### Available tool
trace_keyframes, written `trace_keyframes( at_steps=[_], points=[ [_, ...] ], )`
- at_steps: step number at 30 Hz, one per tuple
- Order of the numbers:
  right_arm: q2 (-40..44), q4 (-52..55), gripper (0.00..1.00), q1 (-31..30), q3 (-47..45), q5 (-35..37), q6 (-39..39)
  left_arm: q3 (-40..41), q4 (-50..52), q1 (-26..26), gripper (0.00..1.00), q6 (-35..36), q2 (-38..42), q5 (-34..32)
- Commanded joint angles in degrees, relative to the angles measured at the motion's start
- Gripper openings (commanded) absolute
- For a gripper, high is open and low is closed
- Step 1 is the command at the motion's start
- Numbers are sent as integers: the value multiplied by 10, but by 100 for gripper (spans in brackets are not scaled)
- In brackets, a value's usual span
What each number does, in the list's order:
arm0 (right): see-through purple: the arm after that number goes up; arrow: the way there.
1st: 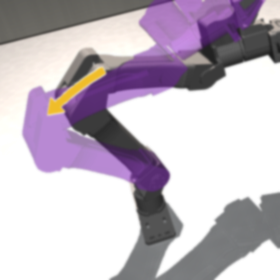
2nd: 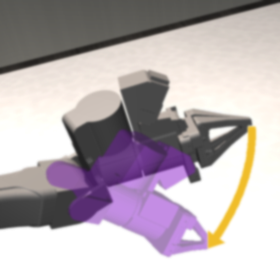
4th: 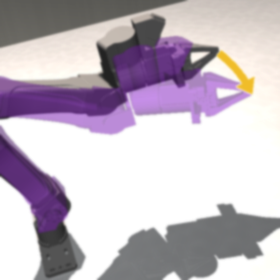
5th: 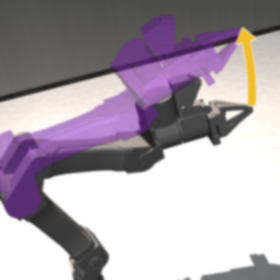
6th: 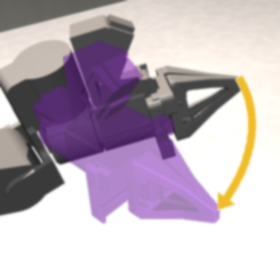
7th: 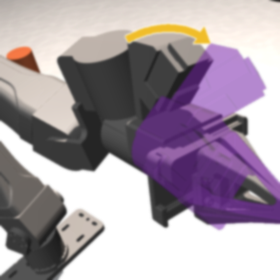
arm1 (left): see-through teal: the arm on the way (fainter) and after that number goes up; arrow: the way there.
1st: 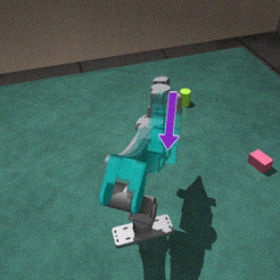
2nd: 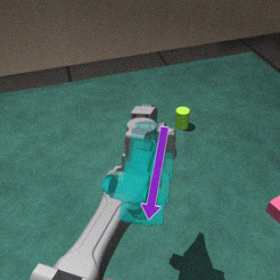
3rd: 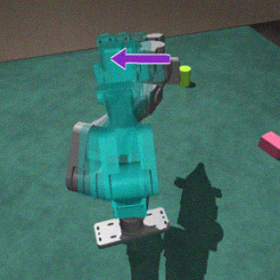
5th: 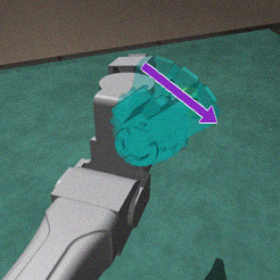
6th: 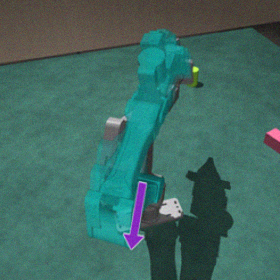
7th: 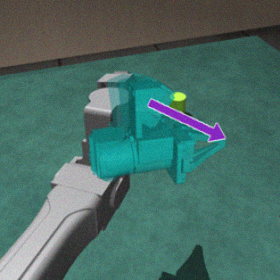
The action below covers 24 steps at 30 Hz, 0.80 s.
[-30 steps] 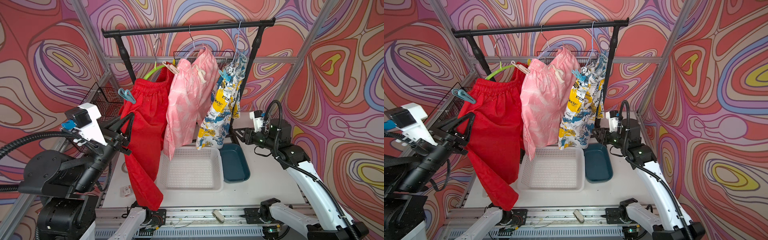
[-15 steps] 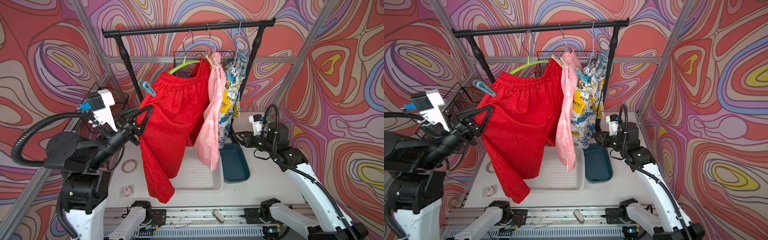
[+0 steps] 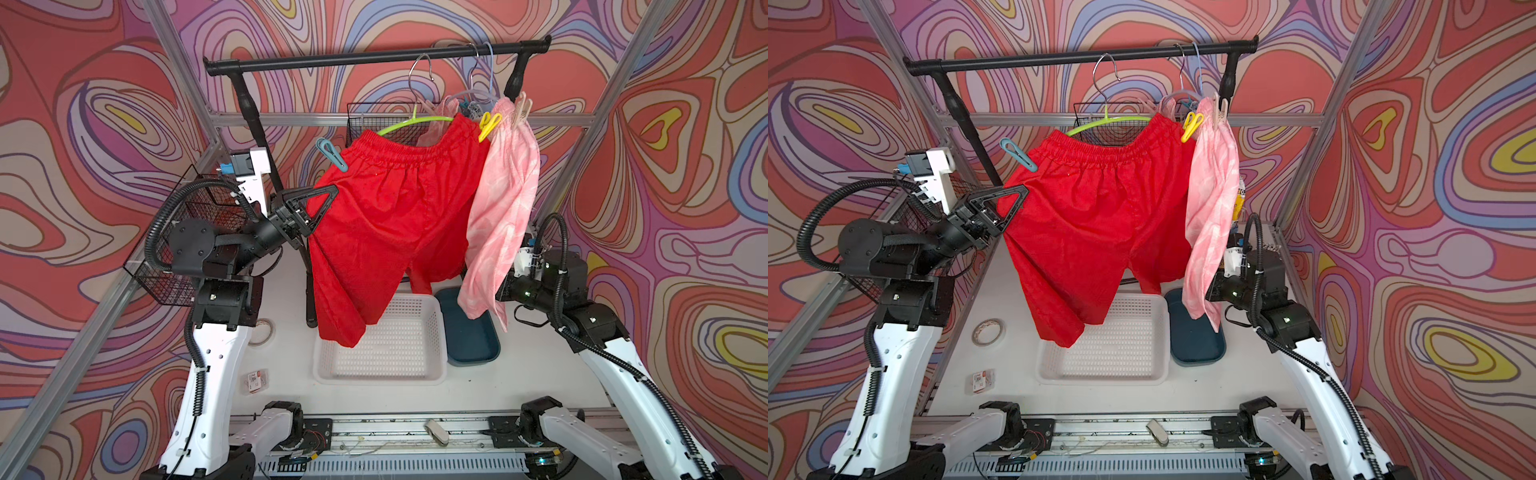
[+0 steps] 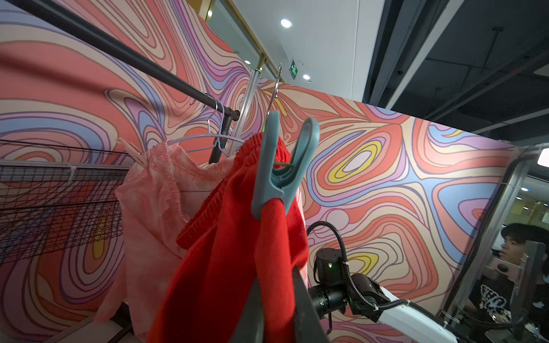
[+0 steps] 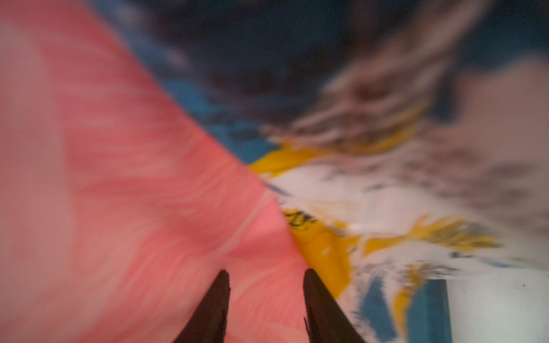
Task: Remove the clothespins securing shorts to the hanger
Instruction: Pick up the hanger from the clothesline.
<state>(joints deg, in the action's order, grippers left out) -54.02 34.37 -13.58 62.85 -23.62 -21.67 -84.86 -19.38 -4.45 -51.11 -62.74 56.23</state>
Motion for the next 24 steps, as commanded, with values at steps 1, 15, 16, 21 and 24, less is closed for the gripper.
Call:
trace_keyframes(
  at_steps=[1, 15, 16, 21, 24],
  points=[
    [15, 14, 41, -2, 29, -15, -8, 2, -120, -1, 0, -21, 17, 22],
    [55, 284, 32, -1, 168, 363, 9, 30, -224, -1, 0, -48, -16, 58],
    [55, 279, 32, -2, 177, 334, 13, 31, -261, -1, 0, -74, -29, 59],
    [60, 208, 32, -2, 186, 122, -3, 17, -447, -1, 0, -199, -113, 49],
    [57, 152, 30, -2, 163, 30, -37, 7, -496, -1, 0, -228, -143, 51]
  ],
)
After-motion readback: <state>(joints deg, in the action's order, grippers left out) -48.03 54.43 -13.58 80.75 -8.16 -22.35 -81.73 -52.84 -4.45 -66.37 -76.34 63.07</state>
